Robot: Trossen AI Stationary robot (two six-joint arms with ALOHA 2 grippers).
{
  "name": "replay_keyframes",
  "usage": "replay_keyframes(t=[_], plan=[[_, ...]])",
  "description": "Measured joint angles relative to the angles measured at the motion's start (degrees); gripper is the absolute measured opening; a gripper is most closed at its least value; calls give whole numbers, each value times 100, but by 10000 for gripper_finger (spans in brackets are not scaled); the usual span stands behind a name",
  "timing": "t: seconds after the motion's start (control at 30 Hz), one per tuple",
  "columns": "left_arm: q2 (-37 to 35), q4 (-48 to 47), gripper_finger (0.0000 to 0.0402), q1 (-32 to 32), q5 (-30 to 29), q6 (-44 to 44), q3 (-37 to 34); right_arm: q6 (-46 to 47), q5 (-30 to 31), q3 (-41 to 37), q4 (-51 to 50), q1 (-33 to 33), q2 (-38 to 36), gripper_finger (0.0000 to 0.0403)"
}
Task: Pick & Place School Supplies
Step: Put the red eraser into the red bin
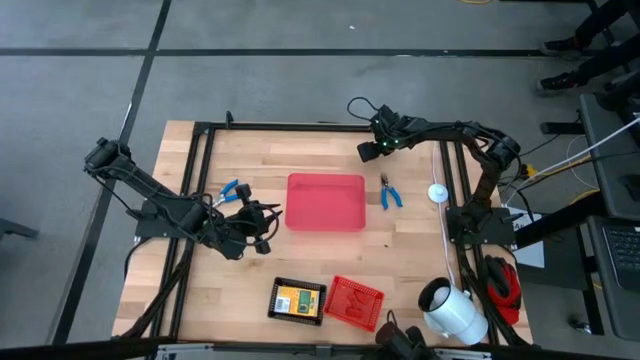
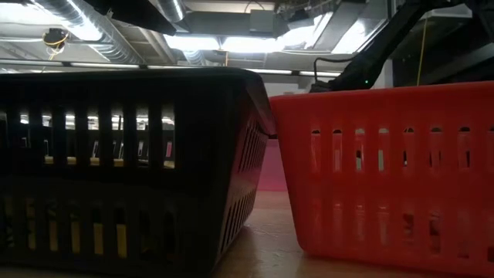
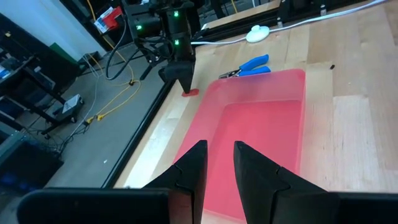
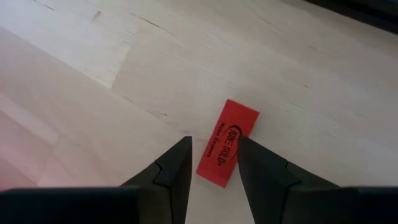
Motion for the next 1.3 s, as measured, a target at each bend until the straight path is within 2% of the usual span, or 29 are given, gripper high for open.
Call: replay_keyframes(t=[0.2, 0.3, 0.7, 0.87, 1.0, 1.17, 1.3], plan=[[0, 2, 77, 0, 1, 0, 0, 17, -28, 53, -22, 28, 267, 131], [0, 2, 77, 0, 44, 1, 0, -35, 147, 61, -88, 48, 277, 130], [0, 32, 77, 0, 52, 44, 2, -31, 180, 63, -489, -4, 301, 130], [0, 342, 77, 0, 141, 336, 0, -15, 174, 113, -581, -4, 303, 127], [0, 490, 77, 0, 176, 485, 1, -13, 179, 202, -687, -2, 321, 98], [0, 486, 77, 0, 177, 489, 1, -55, 184, 262, -706, 17, 327, 20], [0, 491, 77, 0, 173, 524, -1, -80, 216, 264, -722, 102, 307, 19]])
